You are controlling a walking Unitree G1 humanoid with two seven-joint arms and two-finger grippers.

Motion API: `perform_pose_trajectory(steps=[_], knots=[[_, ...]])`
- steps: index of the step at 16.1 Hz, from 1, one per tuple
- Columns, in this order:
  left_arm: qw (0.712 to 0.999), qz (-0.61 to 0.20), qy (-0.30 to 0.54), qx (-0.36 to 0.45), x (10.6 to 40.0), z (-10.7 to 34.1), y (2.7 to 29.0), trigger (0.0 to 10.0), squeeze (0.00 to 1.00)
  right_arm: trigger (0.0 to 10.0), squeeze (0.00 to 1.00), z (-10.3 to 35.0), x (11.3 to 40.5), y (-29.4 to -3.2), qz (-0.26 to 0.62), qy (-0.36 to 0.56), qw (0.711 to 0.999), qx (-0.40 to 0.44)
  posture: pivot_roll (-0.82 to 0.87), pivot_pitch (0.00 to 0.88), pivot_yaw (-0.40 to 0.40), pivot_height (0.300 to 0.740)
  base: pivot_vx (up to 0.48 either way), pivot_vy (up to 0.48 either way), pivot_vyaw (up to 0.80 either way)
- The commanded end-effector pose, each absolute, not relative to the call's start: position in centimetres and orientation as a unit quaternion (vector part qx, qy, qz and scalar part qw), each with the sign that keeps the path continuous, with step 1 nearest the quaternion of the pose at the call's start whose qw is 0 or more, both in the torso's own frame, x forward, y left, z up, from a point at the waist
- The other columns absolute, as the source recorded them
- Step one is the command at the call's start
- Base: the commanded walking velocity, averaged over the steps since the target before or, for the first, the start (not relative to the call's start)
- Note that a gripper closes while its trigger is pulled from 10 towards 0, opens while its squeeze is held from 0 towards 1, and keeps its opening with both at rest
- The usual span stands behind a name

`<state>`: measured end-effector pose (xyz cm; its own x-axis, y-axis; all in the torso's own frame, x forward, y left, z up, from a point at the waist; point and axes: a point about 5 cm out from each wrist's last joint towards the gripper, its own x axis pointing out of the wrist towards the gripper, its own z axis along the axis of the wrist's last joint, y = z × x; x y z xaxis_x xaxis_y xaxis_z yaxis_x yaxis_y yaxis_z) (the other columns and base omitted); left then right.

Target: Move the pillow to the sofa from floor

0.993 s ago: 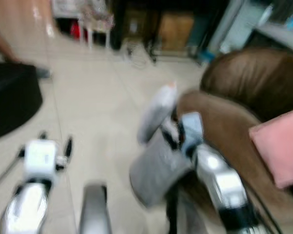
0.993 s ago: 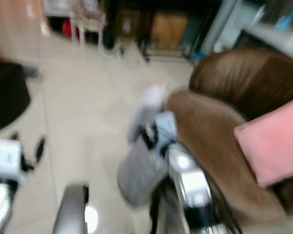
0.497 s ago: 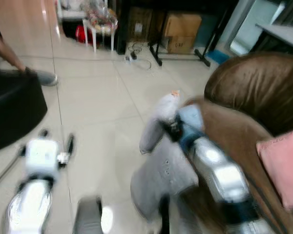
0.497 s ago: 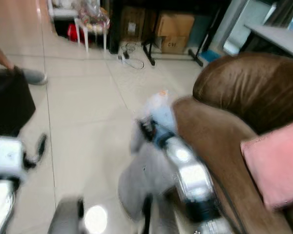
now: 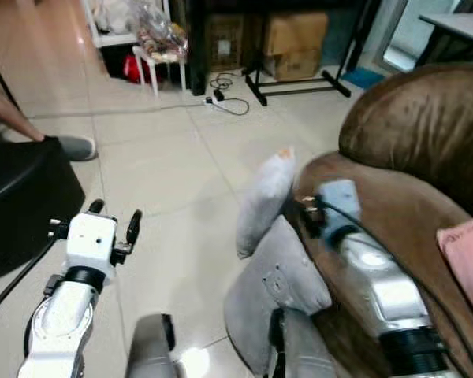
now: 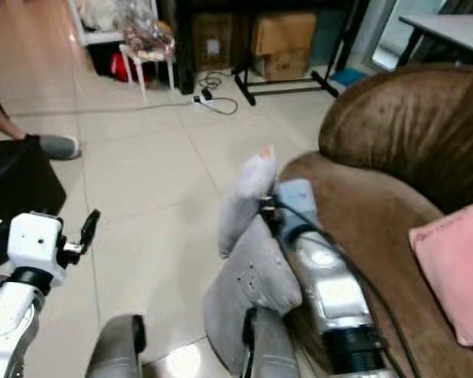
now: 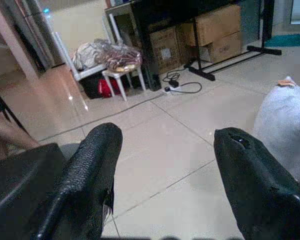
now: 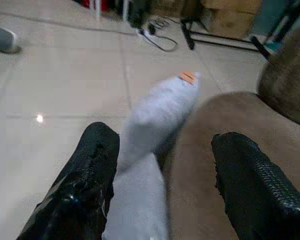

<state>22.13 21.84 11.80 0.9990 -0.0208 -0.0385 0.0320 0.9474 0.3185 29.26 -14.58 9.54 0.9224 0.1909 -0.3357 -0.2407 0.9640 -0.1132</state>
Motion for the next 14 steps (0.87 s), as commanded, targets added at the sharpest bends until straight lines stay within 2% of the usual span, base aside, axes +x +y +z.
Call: perform_pose_trajectory(steps=[1, 4, 5, 7, 14], knots=[[0.986, -0.011, 0.026, 0.164, 22.2, 11.3, 22.0, 10.0, 0.00, 10.0, 0.00, 10.1, 29.0, -14.1, 0.124, 0.158, 0.976, -0.086, -0.13, 0.000, -0.069, 0.560, 0.000, 0.000, 0.00], [0.988, -0.012, 0.018, 0.156, 22.6, 11.1, 21.5, 10.0, 0.00, 10.0, 0.00, 10.7, 28.7, -15.2, 0.121, 0.163, 0.974, -0.098, -0.17, 0.000, -0.105, 0.560, 0.000, 0.000, 0.00], [0.988, -0.009, 0.019, 0.156, 22.4, 11.0, 21.1, 10.0, 0.00, 10.0, 0.00, 10.6, 28.7, -15.3, 0.129, 0.164, 0.973, -0.095, -0.13, 0.000, -0.141, 0.560, 0.000, 0.000, 0.00], [0.987, -0.002, 0.019, 0.159, 21.7, 11.0, 20.9, 10.0, 0.00, 10.0, 0.00, 10.0, 29.3, -14.9, 0.128, 0.164, 0.975, -0.073, -0.10, 0.000, -0.163, 0.560, 0.000, 0.000, 0.00], [0.987, -0.005, 0.020, 0.161, 21.1, 11.5, 20.9, 10.0, 0.00, 10.0, 0.00, 7.6, 30.2, -12.6, 0.186, 0.192, 0.961, -0.069, -0.06, 0.000, -0.155, 0.530, 0.000, 0.000, 0.00]])
